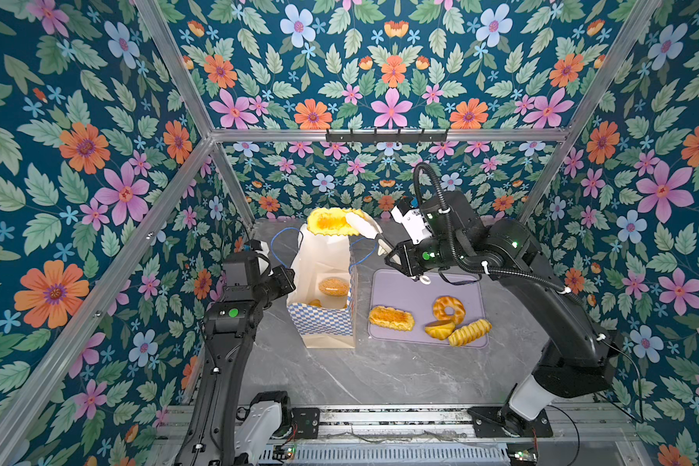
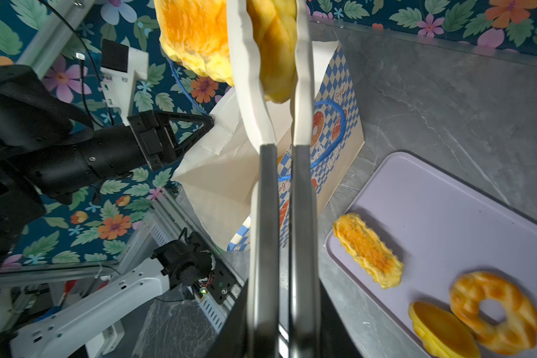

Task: Place the fake bread into the paper bag
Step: 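Carry the golden roll with the tongs over the bag opening, then lower the golden roll into the bag and open the tongs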

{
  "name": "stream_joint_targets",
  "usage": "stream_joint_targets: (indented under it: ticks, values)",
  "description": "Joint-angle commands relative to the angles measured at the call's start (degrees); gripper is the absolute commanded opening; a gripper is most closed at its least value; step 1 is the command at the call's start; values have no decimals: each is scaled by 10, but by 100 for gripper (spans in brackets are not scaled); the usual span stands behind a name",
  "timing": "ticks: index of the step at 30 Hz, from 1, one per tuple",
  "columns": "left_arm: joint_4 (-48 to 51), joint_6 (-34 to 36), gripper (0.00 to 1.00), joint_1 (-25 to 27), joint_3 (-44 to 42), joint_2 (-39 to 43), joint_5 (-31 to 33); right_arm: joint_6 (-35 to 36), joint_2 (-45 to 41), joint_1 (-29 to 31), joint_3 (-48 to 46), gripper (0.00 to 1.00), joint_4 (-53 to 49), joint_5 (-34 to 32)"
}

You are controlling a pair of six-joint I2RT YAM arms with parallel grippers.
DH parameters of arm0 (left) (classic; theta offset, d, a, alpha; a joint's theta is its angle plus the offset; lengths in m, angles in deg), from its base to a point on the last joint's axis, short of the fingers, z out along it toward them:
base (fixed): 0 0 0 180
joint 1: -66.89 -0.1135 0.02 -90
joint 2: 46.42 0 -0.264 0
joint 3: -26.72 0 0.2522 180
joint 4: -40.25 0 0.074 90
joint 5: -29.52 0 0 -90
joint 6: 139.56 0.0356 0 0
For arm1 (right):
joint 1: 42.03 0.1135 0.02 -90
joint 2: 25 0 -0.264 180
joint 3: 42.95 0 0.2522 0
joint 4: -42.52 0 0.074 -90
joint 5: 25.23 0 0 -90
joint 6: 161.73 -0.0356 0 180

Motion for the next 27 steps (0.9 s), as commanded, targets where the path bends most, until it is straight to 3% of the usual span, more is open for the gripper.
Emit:
stream_joint_targets:
  ticks: [1,13,27]
  values:
    - [-7,1,19,0,-1,3,0,33,31,20,44,26,-50,-75]
    - [-8,3,13,0,-5,6,1,58,117,57,160,26,-127,-147]
    - [-10,3,11,0,-3,0,0,81,148,84,182,31,-153,-197]
